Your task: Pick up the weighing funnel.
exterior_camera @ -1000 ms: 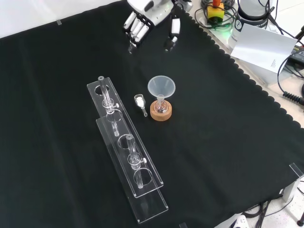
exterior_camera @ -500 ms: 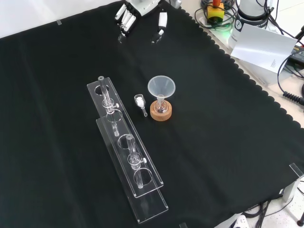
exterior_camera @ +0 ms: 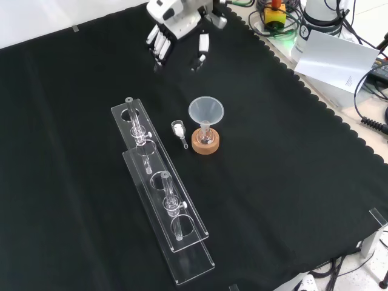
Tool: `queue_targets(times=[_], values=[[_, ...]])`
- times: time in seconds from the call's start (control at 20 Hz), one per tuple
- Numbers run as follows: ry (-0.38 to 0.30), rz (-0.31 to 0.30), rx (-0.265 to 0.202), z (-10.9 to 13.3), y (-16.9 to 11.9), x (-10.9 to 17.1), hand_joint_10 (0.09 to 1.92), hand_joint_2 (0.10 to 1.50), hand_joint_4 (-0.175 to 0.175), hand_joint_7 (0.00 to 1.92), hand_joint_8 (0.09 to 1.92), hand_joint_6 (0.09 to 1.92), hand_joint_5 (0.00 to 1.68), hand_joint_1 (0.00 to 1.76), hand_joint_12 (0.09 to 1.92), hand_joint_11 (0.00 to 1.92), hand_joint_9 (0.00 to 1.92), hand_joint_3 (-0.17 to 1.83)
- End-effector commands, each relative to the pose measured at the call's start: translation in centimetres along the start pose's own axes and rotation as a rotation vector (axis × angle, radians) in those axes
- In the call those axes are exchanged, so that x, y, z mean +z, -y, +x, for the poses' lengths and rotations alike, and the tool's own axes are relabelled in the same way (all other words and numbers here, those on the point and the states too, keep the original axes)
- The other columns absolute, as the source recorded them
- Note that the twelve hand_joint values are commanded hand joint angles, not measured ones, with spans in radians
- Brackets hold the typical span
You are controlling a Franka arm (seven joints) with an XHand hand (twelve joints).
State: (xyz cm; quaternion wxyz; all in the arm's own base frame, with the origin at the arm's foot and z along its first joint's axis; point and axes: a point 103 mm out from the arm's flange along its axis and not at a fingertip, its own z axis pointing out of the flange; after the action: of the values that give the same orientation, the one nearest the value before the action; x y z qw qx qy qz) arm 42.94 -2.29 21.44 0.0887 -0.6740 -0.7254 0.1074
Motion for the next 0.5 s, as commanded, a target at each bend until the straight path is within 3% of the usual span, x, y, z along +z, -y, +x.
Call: queue_targets(times=[0.05,0.5], values=[[-0.02,-0.002,-0.017,1.0,-1.8,4.2,0.56,0.63,-0.049,0.63,0.7,0.14,0.65,0.9,1.3,0.41,0.76,0.63],[-0.053,0.038,-0.037,3.1,-3.6,8.1,0.54,0.61,-0.051,0.61,0.71,0.23,0.62,0.91,1.3,0.42,0.77,0.66]])
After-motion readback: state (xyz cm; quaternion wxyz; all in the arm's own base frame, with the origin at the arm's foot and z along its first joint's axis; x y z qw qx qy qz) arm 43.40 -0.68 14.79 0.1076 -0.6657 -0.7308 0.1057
